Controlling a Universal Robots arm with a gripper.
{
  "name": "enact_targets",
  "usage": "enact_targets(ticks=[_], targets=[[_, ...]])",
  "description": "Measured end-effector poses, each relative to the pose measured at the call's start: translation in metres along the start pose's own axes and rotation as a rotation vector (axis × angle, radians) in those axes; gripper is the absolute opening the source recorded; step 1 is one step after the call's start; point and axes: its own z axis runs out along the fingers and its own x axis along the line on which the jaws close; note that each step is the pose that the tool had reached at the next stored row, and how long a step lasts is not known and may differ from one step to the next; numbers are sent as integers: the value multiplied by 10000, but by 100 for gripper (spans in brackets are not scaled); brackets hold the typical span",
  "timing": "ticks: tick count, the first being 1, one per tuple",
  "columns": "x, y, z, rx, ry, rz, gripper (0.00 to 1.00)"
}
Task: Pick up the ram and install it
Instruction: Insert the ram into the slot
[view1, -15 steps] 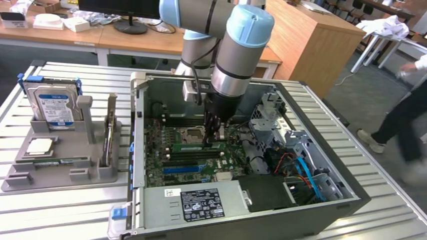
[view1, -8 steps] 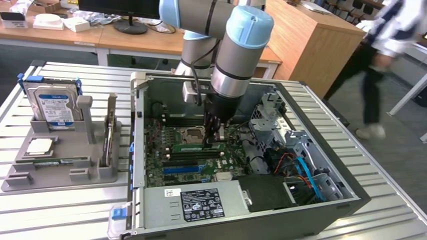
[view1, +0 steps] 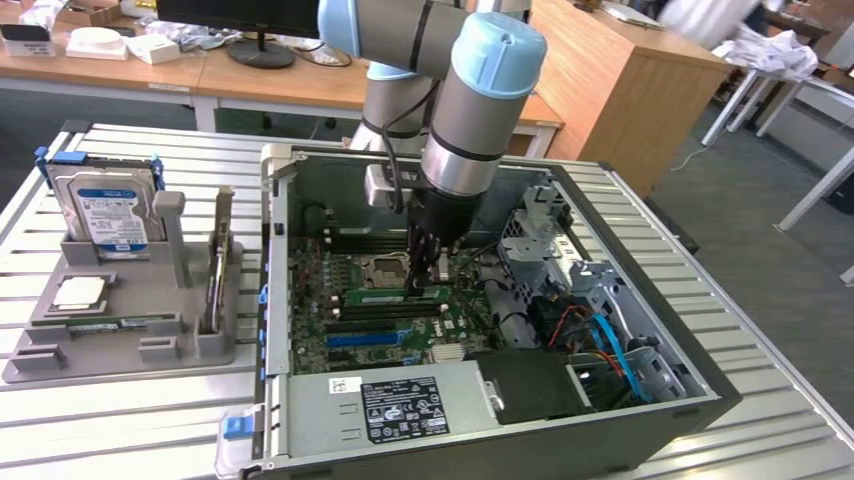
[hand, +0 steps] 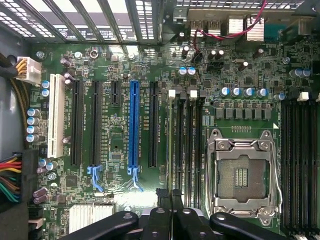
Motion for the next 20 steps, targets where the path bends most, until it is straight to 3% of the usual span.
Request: enact_targets(ticks=[20], targets=[[-16,34,28,1,1,-1,12]])
